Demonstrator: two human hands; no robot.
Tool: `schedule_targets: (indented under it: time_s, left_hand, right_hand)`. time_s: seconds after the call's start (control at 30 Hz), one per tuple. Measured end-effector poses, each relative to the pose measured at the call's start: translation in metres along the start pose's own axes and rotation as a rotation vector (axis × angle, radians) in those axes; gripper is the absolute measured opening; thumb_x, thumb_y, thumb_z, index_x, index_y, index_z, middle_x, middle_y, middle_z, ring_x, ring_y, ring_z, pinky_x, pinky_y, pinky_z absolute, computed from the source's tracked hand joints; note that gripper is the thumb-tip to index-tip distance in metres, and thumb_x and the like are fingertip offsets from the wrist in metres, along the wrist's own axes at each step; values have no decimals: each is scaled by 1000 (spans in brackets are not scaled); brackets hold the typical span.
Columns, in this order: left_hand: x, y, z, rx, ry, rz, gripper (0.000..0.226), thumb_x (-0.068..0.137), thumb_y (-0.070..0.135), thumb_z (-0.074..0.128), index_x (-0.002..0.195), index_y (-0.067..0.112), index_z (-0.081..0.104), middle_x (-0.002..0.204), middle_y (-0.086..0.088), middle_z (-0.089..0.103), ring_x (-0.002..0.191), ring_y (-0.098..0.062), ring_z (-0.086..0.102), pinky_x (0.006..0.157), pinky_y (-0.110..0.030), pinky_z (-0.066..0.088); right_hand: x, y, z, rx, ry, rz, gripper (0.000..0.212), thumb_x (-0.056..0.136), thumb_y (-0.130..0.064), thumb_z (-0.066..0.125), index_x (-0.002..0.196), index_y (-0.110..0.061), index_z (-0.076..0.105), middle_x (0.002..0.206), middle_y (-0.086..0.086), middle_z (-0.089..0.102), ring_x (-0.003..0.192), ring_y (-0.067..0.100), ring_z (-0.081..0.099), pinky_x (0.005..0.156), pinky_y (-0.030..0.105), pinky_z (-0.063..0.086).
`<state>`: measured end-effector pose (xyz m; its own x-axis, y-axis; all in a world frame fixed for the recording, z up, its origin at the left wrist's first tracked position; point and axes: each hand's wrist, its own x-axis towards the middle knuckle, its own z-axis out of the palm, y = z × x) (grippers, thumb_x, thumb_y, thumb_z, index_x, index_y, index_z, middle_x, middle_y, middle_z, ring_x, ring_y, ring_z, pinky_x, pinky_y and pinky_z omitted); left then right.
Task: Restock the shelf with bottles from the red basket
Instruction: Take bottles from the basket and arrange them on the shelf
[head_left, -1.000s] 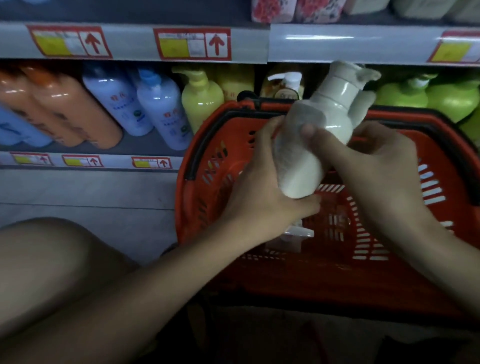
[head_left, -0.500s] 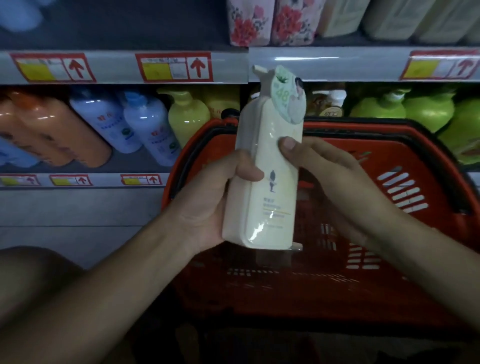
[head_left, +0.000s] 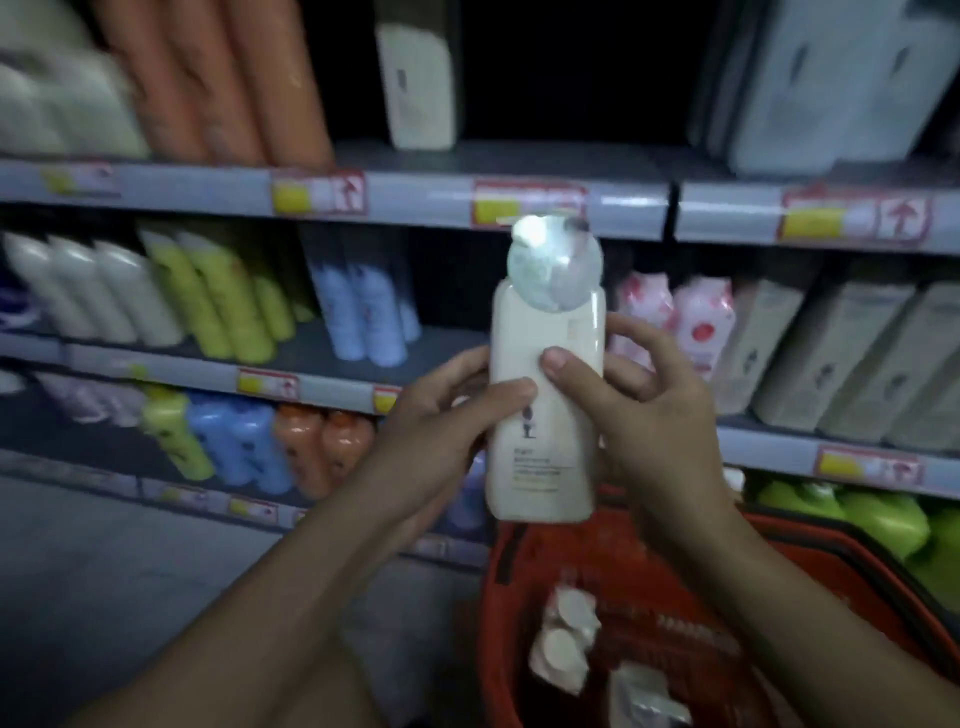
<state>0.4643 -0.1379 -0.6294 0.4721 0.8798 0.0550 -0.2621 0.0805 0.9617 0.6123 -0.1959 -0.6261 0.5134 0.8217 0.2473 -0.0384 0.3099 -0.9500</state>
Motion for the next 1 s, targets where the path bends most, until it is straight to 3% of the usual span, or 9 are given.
schedule_targets:
  time_s: [0.13, 0.27, 0.37, 0.43, 0.57, 0.63, 0.7, 0.8, 1.0]
  left_hand:
    - [21, 75, -26, 214, 132, 239, 49, 91, -1, 69, 138, 12, 60, 118, -8, 75, 103, -17, 73, 87, -31, 60]
    - [35, 122, -42, 380, 258, 434, 51, 90, -5, 69, 136, 13, 58, 117, 2, 72, 91, 7, 69, 82, -17, 56]
    - [51, 147, -48, 428, 273, 544, 48, 91, -3, 69, 133, 19, 60, 118, 9, 71, 99, 7, 69, 83, -17, 57]
    - [71, 164, -50, 426, 272, 597, 48, 91, -3, 69, 134, 18, 60, 120, 6, 72, 105, 2, 69, 86, -17, 57]
    - [121, 190, -46, 394, 262, 636, 51, 92, -2, 67, 138, 17, 58, 128, -1, 70, 114, -9, 68, 97, -29, 56]
    - [144, 194, -45, 351, 271, 628, 52, 92, -3, 67, 139, 15, 57, 131, -3, 69, 117, -12, 67, 99, -32, 55]
    - [164, 194, -47, 323, 306, 618, 52, 92, -4, 67, 140, 13, 57, 131, -4, 69, 114, -9, 67, 92, -23, 56]
    - [183, 192, -53, 328, 341, 612, 51, 93, -1, 66, 140, 15, 57, 130, 0, 69, 108, -1, 67, 83, -16, 56]
    - [201, 185, -57, 396, 445, 597, 48, 96, -2, 60, 140, 15, 56, 132, -4, 68, 113, -10, 65, 92, -20, 54]
  right_hand:
    - [44, -43, 59, -21, -145, -113, 52, 81, -15, 85, 128, -16, 65, 111, -2, 79, 102, 13, 76, 80, 28, 62]
    - [76, -66, 99, -20, -187, -185, 47, 78, -12, 86, 121, -17, 70, 109, -5, 80, 99, 7, 76, 78, 20, 60]
    - [95, -80, 119, -24, -174, -268, 46, 79, -16, 87, 122, -20, 71, 109, -10, 79, 101, 6, 75, 79, 21, 60]
    - [113, -94, 129, -25, -156, -329, 43, 81, -15, 85, 122, -20, 72, 110, -9, 79, 104, 7, 75, 84, 28, 60]
    - [155, -118, 148, -112, -85, -435, 37, 84, -11, 83, 119, -19, 73, 105, -8, 79, 97, 6, 75, 82, 28, 62]
    - [175, -123, 156, -163, -59, -435, 38, 84, -12, 83, 120, -16, 73, 108, -2, 79, 96, 14, 76, 86, 40, 63]
    - [192, -122, 162, -225, -40, -425, 42, 82, -15, 84, 123, -15, 72, 112, 6, 76, 98, 21, 75, 89, 47, 61]
    - [209, -116, 171, -265, -14, -413, 47, 82, -20, 85, 126, -15, 69, 114, 7, 71, 100, 23, 72, 91, 47, 59]
    - [223, -96, 185, -391, 3, -366, 57, 86, -28, 82, 139, -22, 61, 116, 2, 54, 106, 20, 66, 97, 42, 57]
